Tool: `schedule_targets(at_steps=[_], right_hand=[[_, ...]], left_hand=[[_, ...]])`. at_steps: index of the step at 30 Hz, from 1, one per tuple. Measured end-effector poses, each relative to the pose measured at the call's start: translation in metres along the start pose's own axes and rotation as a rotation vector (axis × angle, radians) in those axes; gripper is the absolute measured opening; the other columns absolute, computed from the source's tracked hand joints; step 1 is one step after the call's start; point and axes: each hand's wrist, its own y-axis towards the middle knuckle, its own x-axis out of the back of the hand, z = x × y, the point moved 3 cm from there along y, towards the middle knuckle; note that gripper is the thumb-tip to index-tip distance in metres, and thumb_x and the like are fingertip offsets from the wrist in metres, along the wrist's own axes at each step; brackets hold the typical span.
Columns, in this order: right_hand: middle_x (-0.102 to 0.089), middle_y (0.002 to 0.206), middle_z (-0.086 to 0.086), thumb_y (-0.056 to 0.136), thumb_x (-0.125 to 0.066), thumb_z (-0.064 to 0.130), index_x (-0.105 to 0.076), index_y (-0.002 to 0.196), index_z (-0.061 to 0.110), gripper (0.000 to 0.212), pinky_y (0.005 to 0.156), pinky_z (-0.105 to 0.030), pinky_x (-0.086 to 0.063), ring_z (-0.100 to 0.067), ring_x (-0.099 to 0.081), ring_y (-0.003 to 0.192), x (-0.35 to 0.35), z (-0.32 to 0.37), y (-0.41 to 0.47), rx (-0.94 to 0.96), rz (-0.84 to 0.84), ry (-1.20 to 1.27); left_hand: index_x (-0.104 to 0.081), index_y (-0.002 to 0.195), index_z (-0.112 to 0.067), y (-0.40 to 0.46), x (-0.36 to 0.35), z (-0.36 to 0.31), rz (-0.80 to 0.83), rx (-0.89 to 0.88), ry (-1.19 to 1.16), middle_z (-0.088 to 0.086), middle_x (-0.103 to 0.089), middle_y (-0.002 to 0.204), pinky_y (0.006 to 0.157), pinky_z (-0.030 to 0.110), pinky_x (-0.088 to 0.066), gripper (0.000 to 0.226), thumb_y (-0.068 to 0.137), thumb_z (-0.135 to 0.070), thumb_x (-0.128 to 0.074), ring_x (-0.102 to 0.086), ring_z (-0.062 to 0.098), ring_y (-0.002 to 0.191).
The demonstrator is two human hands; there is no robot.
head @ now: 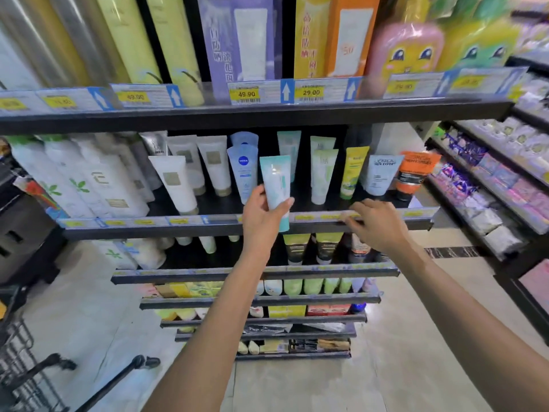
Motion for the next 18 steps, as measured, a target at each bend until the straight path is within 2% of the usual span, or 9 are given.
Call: schedule_targets(at_steps=[3, 6, 8, 14, 18], right_hand=[[-0.067, 0.084, -0.008, 0.097, -0.038, 0.055, -0.072, 0.102, 0.011, 0.056, 0.07, -0.042, -0.046, -0.035, -0.066, 0.079, -0.006, -0.002, 0.0, 0.02, -0.038, -0.04], [-0.064, 0.077, -0.007, 0.099, -0.035, 0.056, -0.072, 0.096, 0.009, 0.059, 0.066, -0.04, -0.044, -0.035, -0.064, 0.072, -0.01, -0.002, 0.0, 0.041, -0.12, -0.046], [-0.063, 0.075, -0.007, 0.099, -0.036, 0.056, -0.071, 0.092, 0.009, 0.059, 0.064, -0.039, -0.042, -0.034, -0.063, 0.068, -0.012, -0.003, -0.002, 0.053, -0.17, -0.043], [-0.06, 0.073, -0.005, 0.101, -0.041, 0.056, -0.068, 0.088, 0.011, 0.054, 0.066, -0.041, -0.041, -0.031, -0.058, 0.067, -0.021, -0.007, -0.002, 0.055, -0.232, -0.058], [-0.06, 0.074, -0.005, 0.1, -0.043, 0.055, -0.069, 0.089, 0.011, 0.052, 0.067, -0.041, -0.041, -0.03, -0.058, 0.068, -0.023, -0.009, -0.002, 0.061, -0.249, -0.069]], left_hand=[[-0.057, 0.127, -0.019, 0.017, -0.015, -0.003, -0.049, -0.056, 0.092, -0.007, -0.069, 0.122, 0.092, 0.031, -0.059, 0.051, 0.084, -0.019, -0.083, -0.067, 0.004, 0.109], [-0.057, 0.126, -0.018, 0.03, -0.028, -0.01, -0.082, -0.104, 0.2, -0.012, -0.065, 0.107, 0.084, 0.025, -0.058, 0.05, 0.084, -0.019, -0.083, -0.064, 0.0, 0.098], [-0.057, 0.124, -0.017, 0.038, -0.036, -0.013, -0.107, -0.114, 0.239, -0.013, -0.063, 0.101, 0.081, 0.024, -0.056, 0.047, 0.084, -0.018, -0.083, -0.064, 0.004, 0.095], [-0.058, 0.112, -0.013, 0.056, -0.045, 0.005, -0.134, -0.078, 0.414, 0.001, -0.071, 0.106, 0.088, 0.043, -0.059, 0.042, 0.08, -0.018, -0.085, -0.069, 0.021, 0.101], [-0.055, 0.112, -0.014, 0.059, -0.045, 0.011, -0.104, -0.074, 0.522, 0.004, -0.07, 0.115, 0.092, 0.045, -0.058, 0.044, 0.08, -0.018, -0.085, -0.068, 0.023, 0.107]])
